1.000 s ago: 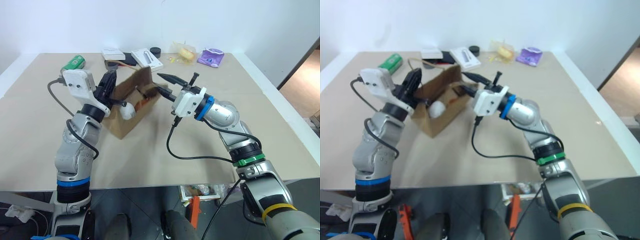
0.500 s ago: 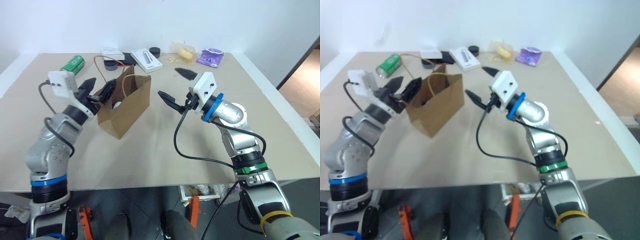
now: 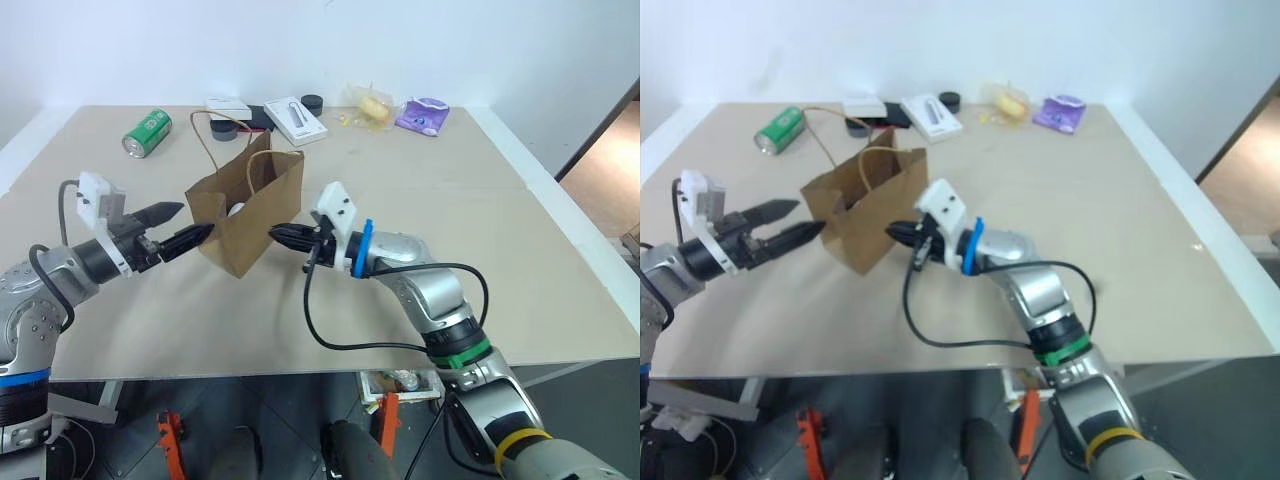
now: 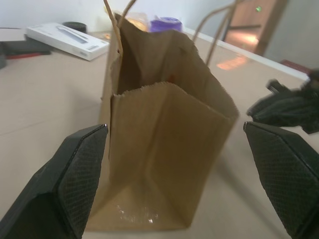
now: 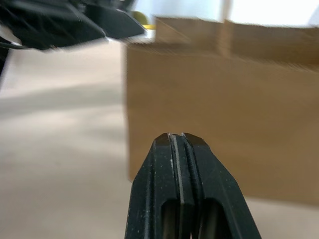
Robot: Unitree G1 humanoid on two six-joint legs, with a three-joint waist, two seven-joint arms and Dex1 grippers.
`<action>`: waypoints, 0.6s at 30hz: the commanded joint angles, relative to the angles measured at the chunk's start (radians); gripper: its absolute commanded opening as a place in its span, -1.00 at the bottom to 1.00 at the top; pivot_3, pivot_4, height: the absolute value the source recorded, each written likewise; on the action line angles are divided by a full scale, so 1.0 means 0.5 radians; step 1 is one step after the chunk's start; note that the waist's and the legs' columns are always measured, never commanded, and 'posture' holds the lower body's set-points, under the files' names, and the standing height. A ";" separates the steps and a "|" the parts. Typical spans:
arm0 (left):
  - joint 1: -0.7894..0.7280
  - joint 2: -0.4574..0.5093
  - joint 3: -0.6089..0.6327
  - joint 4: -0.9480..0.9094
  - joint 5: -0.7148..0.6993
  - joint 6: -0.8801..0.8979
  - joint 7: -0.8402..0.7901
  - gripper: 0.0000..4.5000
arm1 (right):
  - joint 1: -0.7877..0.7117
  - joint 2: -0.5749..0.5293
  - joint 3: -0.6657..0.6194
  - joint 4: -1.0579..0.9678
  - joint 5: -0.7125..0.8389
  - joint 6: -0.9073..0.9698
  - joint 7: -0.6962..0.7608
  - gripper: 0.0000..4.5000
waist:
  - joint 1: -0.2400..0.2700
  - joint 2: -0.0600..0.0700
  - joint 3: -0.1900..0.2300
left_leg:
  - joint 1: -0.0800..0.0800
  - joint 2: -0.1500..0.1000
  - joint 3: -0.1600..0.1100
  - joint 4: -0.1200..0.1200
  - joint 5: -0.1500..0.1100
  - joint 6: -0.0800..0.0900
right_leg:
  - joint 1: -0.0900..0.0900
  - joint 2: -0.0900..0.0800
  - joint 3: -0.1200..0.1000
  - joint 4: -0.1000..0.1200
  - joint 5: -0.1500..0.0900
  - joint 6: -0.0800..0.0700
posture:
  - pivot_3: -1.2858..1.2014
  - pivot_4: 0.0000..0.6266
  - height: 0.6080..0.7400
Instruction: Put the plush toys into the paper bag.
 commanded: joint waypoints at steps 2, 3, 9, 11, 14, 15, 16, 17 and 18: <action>-0.124 0.019 -0.082 0.161 0.175 -0.207 -0.097 1.00 | -0.163 0.107 0.028 0.240 -0.087 -0.088 0.014 -0.90 | -0.001 0.000 0.000 | 0.000 0.000 0.001 0.000 0.000 0.000 | -0.001 0.000 0.000 0.000 0.000 -0.001 | 0.03 -0.52 1.00; -0.135 0.017 -0.100 0.184 0.205 -0.237 -0.113 1.00 | -0.192 0.132 0.025 0.289 -0.098 -0.104 0.013 -0.90 | -0.001 0.000 0.000 | -0.002 0.001 0.000 0.000 0.000 0.000 | -0.002 0.000 0.000 0.000 0.000 -0.001 | 0.03 -0.52 1.00; -0.130 0.020 -0.095 0.189 0.239 -0.285 -0.167 1.00 | -0.326 0.257 -0.030 0.527 -0.147 -0.200 -0.036 -0.90 | -0.002 0.000 0.000 | -0.007 0.002 0.000 -0.003 -0.002 -0.002 | -0.007 0.001 -0.001 0.000 0.001 0.008 | 0.03 -0.52 1.00; -0.120 0.027 -0.096 0.183 0.253 -0.301 -0.181 1.00 | -0.350 0.284 -0.047 0.573 -0.153 -0.221 -0.048 -0.90 | -0.002 0.000 0.000 | -0.007 0.002 0.000 -0.004 -0.003 -0.002 | -0.008 0.001 -0.001 0.000 0.001 0.009 | 0.03 -0.52 1.00; -0.126 0.018 -0.125 0.196 0.283 -0.321 -0.196 1.00 | -0.376 0.325 -0.074 0.610 -0.150 -0.241 -0.054 -0.90 | -0.002 0.000 0.000 | -0.007 0.002 -0.001 -0.005 -0.003 -0.002 | -0.008 0.001 -0.002 0.000 0.001 0.009 | 0.03 -0.52 1.00; -0.132 0.013 -0.138 0.201 0.295 -0.327 -0.200 1.00 | -0.383 0.335 -0.080 0.617 -0.151 -0.244 -0.054 -0.90 | -0.002 0.000 0.000 | -0.007 0.002 -0.001 -0.005 -0.003 -0.002 | -0.008 0.001 -0.002 0.000 0.000 0.009 | 0.03 -0.52 1.00; -0.138 0.008 -0.148 0.204 0.304 -0.330 -0.203 1.00 | -0.389 0.342 -0.085 0.623 -0.152 -0.247 -0.053 -0.90 | -0.002 0.000 0.000 | -0.007 0.002 -0.001 -0.005 -0.003 -0.002 | -0.008 0.001 -0.003 0.000 0.001 0.009 | 0.03 -0.52 1.00; -0.144 0.003 -0.155 0.206 0.312 -0.333 -0.203 1.00 | -0.394 0.347 -0.090 0.628 -0.154 -0.248 -0.054 -0.90 | -0.002 0.000 0.000 | -0.007 0.002 -0.001 -0.005 -0.003 -0.002 | -0.008 0.001 -0.002 0.000 0.000 0.009 | 0.03 -0.52 1.00; -0.151 0.000 -0.171 0.211 0.328 -0.345 -0.210 1.00 | -0.402 0.354 -0.094 0.633 -0.155 -0.249 -0.056 -0.90 | -0.002 0.000 0.000 | -0.007 0.002 -0.001 -0.005 -0.003 -0.002 | -0.008 0.001 -0.002 0.000 0.000 0.009 | 0.03 -0.52 1.00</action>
